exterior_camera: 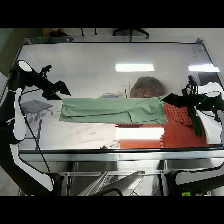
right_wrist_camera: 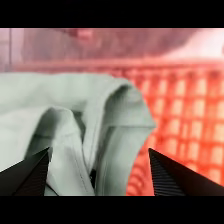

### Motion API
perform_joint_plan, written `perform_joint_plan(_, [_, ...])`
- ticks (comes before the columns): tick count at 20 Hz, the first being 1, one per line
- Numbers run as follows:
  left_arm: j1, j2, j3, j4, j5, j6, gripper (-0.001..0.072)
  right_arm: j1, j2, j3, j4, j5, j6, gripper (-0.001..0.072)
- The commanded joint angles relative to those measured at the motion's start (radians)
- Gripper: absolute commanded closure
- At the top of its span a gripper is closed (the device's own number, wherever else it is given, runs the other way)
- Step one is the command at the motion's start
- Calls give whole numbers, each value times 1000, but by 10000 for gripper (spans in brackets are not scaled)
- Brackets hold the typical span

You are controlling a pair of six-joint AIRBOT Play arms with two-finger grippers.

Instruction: Fold the shirts.

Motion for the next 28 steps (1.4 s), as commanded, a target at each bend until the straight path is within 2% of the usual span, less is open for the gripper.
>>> perform_joint_plan(1, [-55,-1,77,-40,-51,-12,12,-11,-51,3,-33,84,27,26])
perform_joint_plan(8, [-192,-2,19,-46,0,-12,13,-11,-136,4,15,241,4,26])
perform_joint_plan(13, [-337,-2,-98,-60,188,-12,13,-13,-136,4,71,331,-64,27])
perform_joint_plan(17, [-444,-2,-176,-59,298,-11,14,-16,-136,4,84,330,-88,27])
perform_joint_plan(21, [-491,-2,-186,-60,320,-11,14,-61,-130,8,84,330,-88,26])
perform_joint_plan(28, [-481,-2,-186,-61,320,-13,14,-107,-78,30,103,325,-66,8])
